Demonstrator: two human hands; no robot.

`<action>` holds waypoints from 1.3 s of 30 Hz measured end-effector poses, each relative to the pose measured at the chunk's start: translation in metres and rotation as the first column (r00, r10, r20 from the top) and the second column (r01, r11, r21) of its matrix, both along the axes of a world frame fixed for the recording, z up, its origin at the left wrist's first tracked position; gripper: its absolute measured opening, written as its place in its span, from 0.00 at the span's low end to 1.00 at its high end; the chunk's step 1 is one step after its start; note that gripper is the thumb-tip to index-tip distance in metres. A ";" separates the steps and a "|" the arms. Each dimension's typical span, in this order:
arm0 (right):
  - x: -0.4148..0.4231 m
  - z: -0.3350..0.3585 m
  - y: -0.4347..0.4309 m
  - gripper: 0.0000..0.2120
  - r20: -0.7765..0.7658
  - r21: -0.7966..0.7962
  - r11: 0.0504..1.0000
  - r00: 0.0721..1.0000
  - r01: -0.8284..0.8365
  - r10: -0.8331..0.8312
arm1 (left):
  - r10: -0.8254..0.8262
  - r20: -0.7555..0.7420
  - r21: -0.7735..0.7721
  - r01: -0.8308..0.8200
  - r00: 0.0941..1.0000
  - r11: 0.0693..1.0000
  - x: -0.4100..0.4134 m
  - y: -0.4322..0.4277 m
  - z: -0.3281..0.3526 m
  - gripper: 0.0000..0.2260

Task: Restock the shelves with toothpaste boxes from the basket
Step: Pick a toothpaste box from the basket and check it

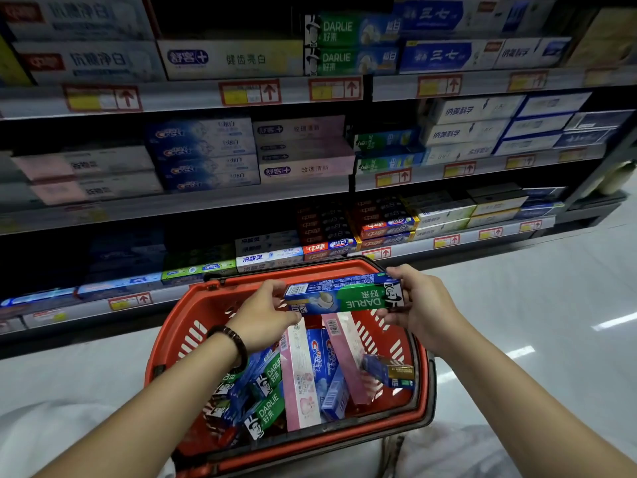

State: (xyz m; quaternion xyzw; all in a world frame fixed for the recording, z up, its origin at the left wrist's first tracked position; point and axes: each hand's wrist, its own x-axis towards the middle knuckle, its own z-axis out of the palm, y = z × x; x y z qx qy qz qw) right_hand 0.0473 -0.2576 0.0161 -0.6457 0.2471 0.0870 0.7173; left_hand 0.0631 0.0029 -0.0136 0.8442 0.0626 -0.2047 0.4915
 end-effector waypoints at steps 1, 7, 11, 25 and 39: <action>0.001 0.000 0.001 0.17 -0.009 0.027 1.000 1.000 0.002 -0.001 | 0.004 0.001 -0.027 -0.004 1.000 1.000 0.000 0.001 0.000 0.26; 0.002 0.000 0.003 0.20 -0.028 0.121 0.992 0.999 0.028 -0.025 | -0.046 0.007 -0.168 0.046 0.999 0.985 -0.002 0.010 0.011 0.08; 0.002 0.000 0.005 0.22 -0.041 0.154 0.988 0.999 0.016 -0.010 | -0.007 0.007 -0.211 0.009 1.000 0.977 -0.002 0.015 0.014 0.06; 0.004 0.001 0.014 0.21 0.074 0.215 0.976 0.997 0.011 -0.028 | 0.125 -0.095 -0.508 -0.156 0.988 0.847 0.000 0.020 0.024 0.07; -0.014 -0.014 0.057 0.23 0.222 0.068 0.968 0.950 -0.240 0.220 | -0.121 -0.214 -0.512 -0.006 0.969 0.859 -0.016 0.006 0.031 0.11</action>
